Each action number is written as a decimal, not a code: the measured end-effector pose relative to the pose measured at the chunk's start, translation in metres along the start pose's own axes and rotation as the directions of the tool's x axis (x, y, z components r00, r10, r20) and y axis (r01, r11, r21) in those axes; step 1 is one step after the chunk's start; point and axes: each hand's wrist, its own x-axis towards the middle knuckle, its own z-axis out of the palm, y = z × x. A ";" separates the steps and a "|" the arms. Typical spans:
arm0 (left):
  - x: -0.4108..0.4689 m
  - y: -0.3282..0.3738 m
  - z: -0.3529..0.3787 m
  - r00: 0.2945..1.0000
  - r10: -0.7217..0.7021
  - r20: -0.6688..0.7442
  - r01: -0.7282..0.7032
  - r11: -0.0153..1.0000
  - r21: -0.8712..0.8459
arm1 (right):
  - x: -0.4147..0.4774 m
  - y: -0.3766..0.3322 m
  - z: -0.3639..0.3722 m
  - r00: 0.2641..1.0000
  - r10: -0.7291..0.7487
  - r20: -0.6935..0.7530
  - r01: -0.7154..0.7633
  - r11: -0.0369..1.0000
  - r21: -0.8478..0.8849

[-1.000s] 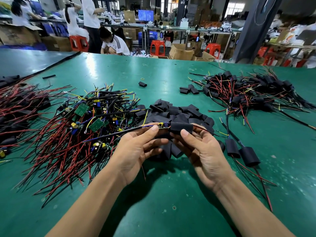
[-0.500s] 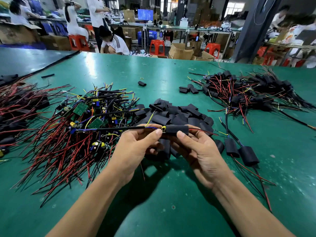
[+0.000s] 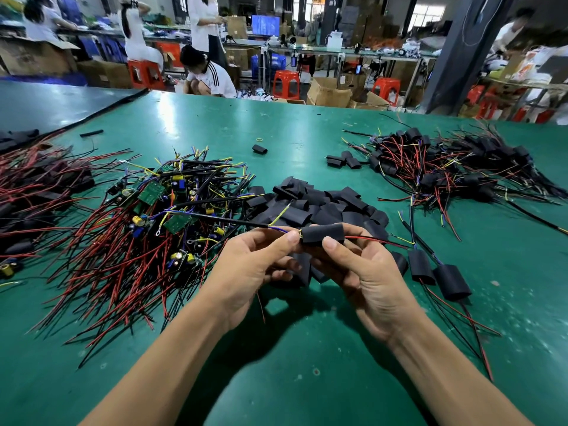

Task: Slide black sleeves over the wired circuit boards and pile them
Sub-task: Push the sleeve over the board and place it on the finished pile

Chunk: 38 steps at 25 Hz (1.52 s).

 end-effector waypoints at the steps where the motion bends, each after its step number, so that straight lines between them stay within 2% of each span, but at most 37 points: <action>1: 0.000 0.000 0.000 1.000 0.011 0.005 -0.011 1.000 0.008 | 0.000 0.000 0.000 1.000 -0.001 0.004 0.001 1.000 -0.002; 4: -0.001 0.001 -0.003 1.000 0.027 -0.001 -0.027 0.999 0.028 | -0.001 0.003 0.002 0.999 0.027 0.020 -0.027 1.000 -0.007; 8: 0.000 0.005 -0.005 0.995 -0.080 0.063 0.086 0.991 -0.099 | -0.002 0.004 0.001 0.999 0.034 0.042 -0.034 0.999 0.005; 11: 0.000 0.006 -0.005 0.990 -0.107 0.097 0.121 0.981 -0.151 | -0.001 -0.002 -0.001 0.999 0.024 0.038 -0.026 0.999 0.033; 23: -0.001 0.003 -0.001 0.993 -0.118 0.000 0.117 0.986 -0.115 | -0.003 0.007 0.006 0.999 0.025 -0.028 -0.026 0.999 -0.024; 29: -0.001 0.003 -0.002 0.995 -0.090 -0.037 0.089 0.996 -0.017 | -0.001 0.009 0.003 0.999 0.042 -0.020 -0.043 0.997 -0.062; 34: -0.002 0.006 -0.003 0.998 -0.063 -0.024 0.062 0.998 -0.016 | -0.003 0.003 0.000 0.989 0.144 -0.026 -0.146 0.978 -0.147; 38: -0.002 0.006 -0.005 0.997 -0.076 -0.013 0.076 0.997 0.009 | -0.008 -0.002 -0.001 0.945 0.321 0.063 -0.293 0.917 -0.271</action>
